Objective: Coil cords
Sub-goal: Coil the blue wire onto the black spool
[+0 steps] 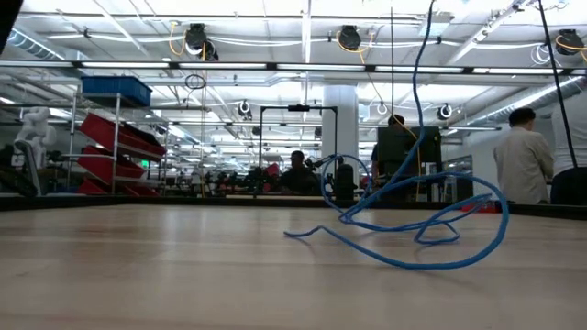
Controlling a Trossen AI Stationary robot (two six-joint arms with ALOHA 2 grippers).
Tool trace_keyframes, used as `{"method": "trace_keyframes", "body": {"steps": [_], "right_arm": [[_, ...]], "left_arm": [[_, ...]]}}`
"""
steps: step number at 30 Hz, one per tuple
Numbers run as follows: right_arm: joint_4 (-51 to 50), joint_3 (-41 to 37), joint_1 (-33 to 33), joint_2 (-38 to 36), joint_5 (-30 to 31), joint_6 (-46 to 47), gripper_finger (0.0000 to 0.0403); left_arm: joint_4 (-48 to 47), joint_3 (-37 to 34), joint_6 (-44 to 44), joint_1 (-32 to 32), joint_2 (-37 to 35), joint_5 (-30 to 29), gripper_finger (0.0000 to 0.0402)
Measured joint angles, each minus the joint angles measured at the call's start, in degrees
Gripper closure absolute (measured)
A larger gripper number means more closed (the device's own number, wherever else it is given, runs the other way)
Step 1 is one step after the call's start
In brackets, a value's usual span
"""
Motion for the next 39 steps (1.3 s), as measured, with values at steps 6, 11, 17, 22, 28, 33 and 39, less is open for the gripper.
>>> {"method": "trace_keyframes", "body": {"steps": [6,11,17,22,28,33,39], "right_arm": [[-0.01,0.01,-4.13,1.79,2.74,1.25,0.0403],[0.32,0.0,-8.18,3.5,3.07,1.17,0.0403],[1.01,0.0,-12.18,5.49,2.3,1.45,0.0403],[1.18,0.0,-14.51,6.73,-0.76,1.36,0.0403],[0.97,0.0,-17.32,8.21,-3.77,1.63,0.0403],[0.7,0.02,-18.61,8.72,-3.5,1.56,0.0403],[-2.66,0.02,-18.94,8.7,-3.56,2.48,0.0403]], "left_arm": [[2.23,0.03,-0.04,2.06,0.23,4.56,0.0398],[3.97,0.04,0.4,2.42,0.8,7.45,0.0399],[6.67,0.04,1.55,2.97,0.98,11.88,0.0399],[9.53,0.04,5.53,2.88,1.16,13.26,0.04],[11.81,0.05,8.75,2.36,1.16,14.02,0.04],[11.84,1.2,12.72,0.66,1.16,13.94,0.04],[11.73,4.29,19.64,-2.44,1.16,12.81,0.04]]}}
